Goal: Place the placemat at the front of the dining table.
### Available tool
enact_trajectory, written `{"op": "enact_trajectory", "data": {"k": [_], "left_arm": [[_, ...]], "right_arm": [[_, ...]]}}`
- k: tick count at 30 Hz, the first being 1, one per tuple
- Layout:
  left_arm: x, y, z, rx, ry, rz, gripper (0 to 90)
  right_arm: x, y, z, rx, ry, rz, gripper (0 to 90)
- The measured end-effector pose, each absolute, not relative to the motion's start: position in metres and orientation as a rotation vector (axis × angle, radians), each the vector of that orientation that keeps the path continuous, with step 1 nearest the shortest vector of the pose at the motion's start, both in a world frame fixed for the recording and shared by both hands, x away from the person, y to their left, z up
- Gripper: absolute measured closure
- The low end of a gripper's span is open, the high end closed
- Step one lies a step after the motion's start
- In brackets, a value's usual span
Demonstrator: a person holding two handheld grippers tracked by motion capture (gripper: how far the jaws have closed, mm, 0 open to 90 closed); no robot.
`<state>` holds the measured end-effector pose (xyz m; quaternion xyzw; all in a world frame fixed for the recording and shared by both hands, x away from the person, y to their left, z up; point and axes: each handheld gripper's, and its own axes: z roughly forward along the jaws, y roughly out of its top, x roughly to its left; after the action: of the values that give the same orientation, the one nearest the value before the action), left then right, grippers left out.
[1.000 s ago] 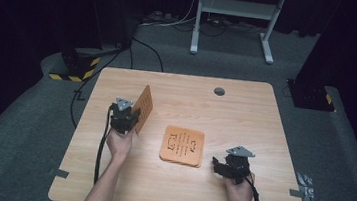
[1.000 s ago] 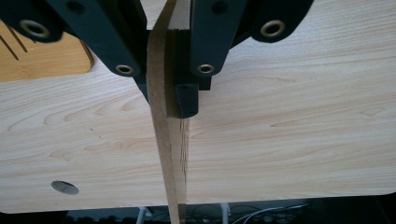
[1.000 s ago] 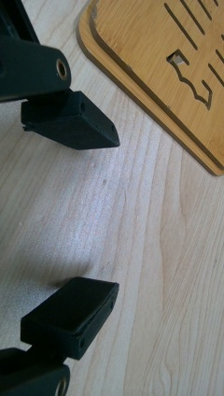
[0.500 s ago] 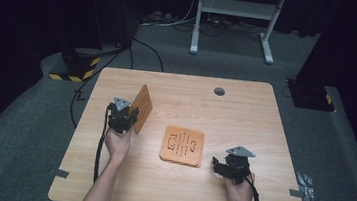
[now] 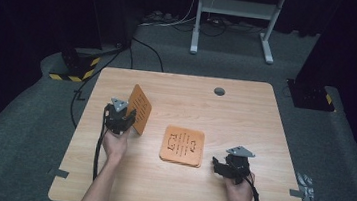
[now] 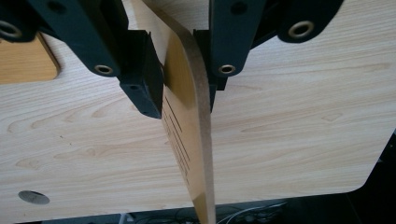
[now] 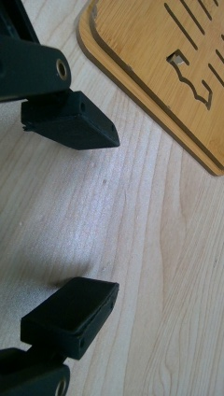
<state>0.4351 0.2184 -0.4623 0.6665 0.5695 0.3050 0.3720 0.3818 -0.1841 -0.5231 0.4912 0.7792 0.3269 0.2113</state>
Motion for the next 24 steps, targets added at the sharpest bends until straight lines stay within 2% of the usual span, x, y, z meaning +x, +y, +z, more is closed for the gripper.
{"op": "enact_trajectory", "data": {"k": [9,17,24], "left_arm": [[0.4359,0.2221,-0.4656,1.719,1.487,0.784,67.5],[0.4371,0.2237,-0.4669,1.709,1.515,0.76,65.6],[0.4408,0.2259,-0.4713,1.716,1.545,0.724,59.7]], "right_arm": [[0.3818,-0.1841,-0.5231,1.365,2.165,0.908,25.3],[0.3818,-0.1841,-0.5231,1.364,2.165,0.909,25.3],[0.3818,-0.1841,-0.5231,1.364,2.165,0.91,25.2]]}}
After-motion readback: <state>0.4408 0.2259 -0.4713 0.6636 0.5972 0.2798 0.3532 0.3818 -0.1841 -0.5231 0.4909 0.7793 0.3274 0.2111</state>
